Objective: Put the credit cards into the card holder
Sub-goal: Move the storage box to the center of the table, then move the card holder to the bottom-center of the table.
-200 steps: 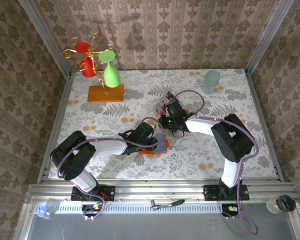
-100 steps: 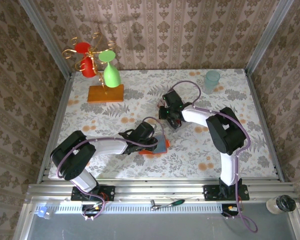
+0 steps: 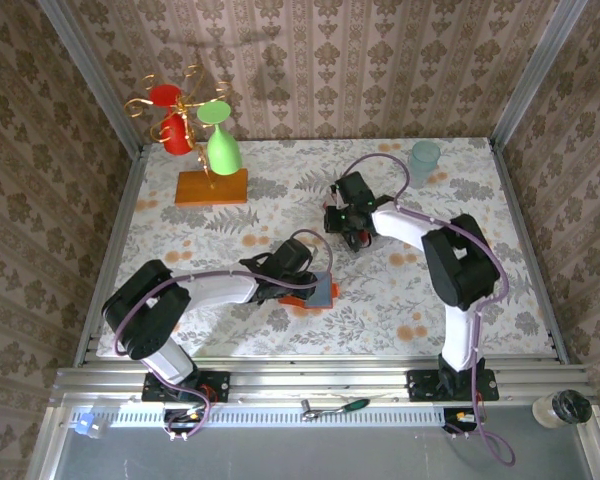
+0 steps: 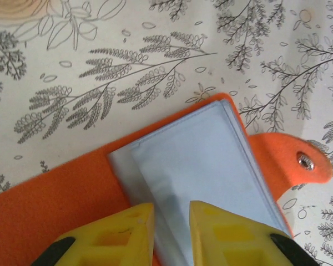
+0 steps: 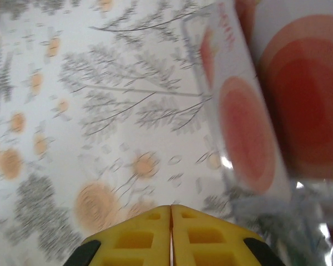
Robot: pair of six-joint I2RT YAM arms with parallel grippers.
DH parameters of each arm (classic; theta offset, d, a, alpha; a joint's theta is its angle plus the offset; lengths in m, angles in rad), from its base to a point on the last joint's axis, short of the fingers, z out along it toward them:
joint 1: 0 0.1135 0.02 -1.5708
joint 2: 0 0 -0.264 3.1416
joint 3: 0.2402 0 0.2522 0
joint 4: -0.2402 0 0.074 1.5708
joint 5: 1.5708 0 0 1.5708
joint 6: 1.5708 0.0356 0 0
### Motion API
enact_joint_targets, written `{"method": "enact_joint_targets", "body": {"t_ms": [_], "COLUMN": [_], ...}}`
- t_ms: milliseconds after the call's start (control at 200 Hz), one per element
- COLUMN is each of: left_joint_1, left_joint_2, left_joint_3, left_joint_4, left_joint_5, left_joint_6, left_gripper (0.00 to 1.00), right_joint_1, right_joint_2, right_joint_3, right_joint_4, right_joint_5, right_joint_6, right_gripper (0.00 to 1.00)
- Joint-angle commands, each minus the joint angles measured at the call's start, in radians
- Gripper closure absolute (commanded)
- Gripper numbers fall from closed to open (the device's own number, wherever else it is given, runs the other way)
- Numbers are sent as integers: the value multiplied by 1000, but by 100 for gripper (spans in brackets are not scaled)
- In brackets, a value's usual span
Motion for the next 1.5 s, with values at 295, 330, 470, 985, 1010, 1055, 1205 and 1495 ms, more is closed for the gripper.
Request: {"method": "enact_joint_targets", "body": {"t_ms": [295, 330, 470, 985, 1010, 1055, 1205, 1495], "left_joint_1": [28, 27, 29, 31, 31, 31, 34, 9], "left_joint_2": [-11, -14, -32, -90, -89, -86, -60, -44], "left_joint_3": [72, 78, 91, 104, 101, 99, 94, 46], "left_joint_4": [-151, -162, -196, -250, -249, -251, -245, -226], "left_joint_5": [18, 19, 30, 52, 50, 42, 36, -14], "left_joint_6": [82, 79, 53, -12, -10, -7, -21, -97], "left_gripper": [76, 76, 77, 77, 77, 77, 77, 77], "right_joint_1": [109, 123, 173, 225, 224, 220, 207, 206], "right_joint_2": [-342, -359, -412, -380, -376, -368, -362, -416], "right_joint_3": [-354, -383, -473, -536, -536, -537, -560, -633], "right_joint_4": [61, 63, 64, 75, 74, 81, 120, 191], "right_joint_5": [-28, -14, 43, 112, 115, 110, 79, 11], "right_joint_6": [131, 140, 168, 189, 184, 176, 164, 192], "right_gripper": [65, 60, 53, 64, 67, 72, 88, 96]}}
